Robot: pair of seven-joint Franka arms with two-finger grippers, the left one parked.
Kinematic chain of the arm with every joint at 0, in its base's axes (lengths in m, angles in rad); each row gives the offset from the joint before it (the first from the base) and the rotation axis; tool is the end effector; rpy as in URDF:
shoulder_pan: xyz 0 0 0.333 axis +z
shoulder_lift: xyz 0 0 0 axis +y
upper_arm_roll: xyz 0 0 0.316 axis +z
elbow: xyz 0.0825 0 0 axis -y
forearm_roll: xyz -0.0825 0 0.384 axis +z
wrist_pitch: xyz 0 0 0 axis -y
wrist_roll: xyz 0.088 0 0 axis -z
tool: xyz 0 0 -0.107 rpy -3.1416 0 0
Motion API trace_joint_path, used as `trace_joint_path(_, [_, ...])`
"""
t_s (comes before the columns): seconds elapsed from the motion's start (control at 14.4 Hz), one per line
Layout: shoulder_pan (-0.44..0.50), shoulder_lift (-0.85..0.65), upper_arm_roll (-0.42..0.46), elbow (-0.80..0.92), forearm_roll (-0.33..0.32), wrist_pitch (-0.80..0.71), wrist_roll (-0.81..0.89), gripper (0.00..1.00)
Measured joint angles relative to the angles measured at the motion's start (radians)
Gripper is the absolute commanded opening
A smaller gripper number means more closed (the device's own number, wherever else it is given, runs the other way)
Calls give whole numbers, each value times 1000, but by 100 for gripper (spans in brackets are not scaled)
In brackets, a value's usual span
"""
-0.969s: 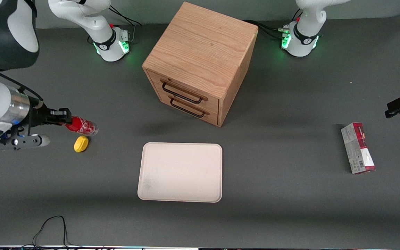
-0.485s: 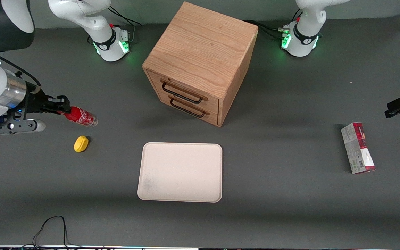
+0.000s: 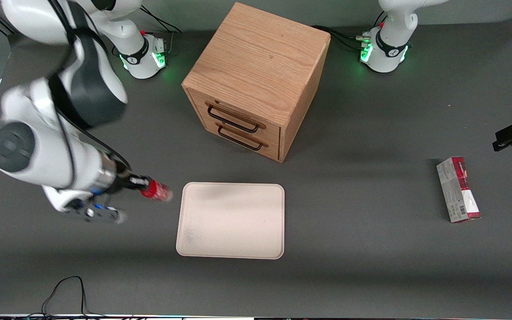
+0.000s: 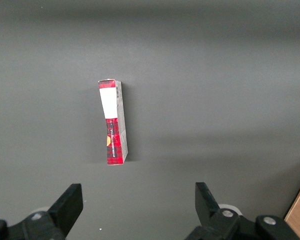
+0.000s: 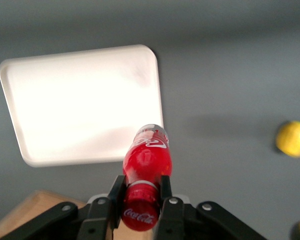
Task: Place coke bottle on tray
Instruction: 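Carry the bottle over the white tray and lower it onto the tray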
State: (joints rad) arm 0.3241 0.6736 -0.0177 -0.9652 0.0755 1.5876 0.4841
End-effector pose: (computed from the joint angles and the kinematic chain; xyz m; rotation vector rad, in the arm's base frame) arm 0.6948 0.2328 0.4736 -3.0878 0.2745 0.1117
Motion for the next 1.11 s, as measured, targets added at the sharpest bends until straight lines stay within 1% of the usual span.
trace_joint_path(0.14, [19,84,0,23,-14,102,54,0])
trace_joint_path(0.21, [28,116,0,29,-37,145,74,0])
trace_joint_path(0.28, [35,144,0,34,-58,182,90,0])
trace_joint_path(0.42, [42,187,0,39,-73,240,102,0])
trace_joint_path(0.55, [43,216,0,41,-84,273,102,0])
trace_joint_path(0.83, [43,239,0,49,-87,289,102,0])
trace_joint_path(0.9, [43,241,0,50,-87,292,102,7])
trace_joint_path(0.97, [43,243,0,51,-87,294,102,23])
trace_joint_path(1.04, [43,244,0,51,-87,295,102,80])
trace_joint_path(1.11, [43,245,0,51,-87,295,102,100])
